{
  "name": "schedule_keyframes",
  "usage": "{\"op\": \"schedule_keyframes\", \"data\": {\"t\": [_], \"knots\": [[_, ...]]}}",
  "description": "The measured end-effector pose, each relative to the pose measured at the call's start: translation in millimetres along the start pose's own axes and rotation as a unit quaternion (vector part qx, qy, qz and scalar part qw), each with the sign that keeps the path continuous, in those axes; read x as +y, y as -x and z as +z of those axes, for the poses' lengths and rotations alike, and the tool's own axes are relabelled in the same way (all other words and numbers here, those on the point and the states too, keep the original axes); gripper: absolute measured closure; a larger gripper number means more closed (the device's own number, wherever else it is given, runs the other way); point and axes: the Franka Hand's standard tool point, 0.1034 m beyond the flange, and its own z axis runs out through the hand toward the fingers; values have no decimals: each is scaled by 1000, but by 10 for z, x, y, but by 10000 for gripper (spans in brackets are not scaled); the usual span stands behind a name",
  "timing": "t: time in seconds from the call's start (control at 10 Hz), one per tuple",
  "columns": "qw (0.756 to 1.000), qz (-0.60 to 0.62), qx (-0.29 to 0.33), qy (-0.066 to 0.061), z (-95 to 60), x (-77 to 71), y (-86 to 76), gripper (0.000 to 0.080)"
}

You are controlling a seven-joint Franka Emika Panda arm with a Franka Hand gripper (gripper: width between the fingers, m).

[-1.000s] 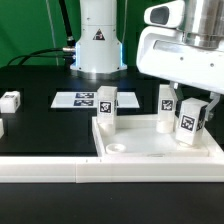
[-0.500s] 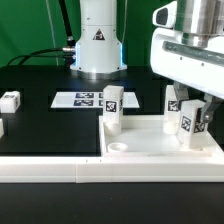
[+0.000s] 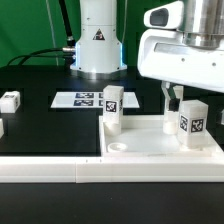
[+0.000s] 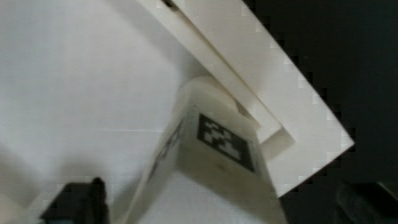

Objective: Assemble square table

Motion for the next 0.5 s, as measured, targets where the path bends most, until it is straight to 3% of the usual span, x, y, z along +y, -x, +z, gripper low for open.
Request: {"op": "schedule_keyframes", "data": {"t": [0.5], "knots": [[982,-190,1,3,0,14,-15,151]]}}
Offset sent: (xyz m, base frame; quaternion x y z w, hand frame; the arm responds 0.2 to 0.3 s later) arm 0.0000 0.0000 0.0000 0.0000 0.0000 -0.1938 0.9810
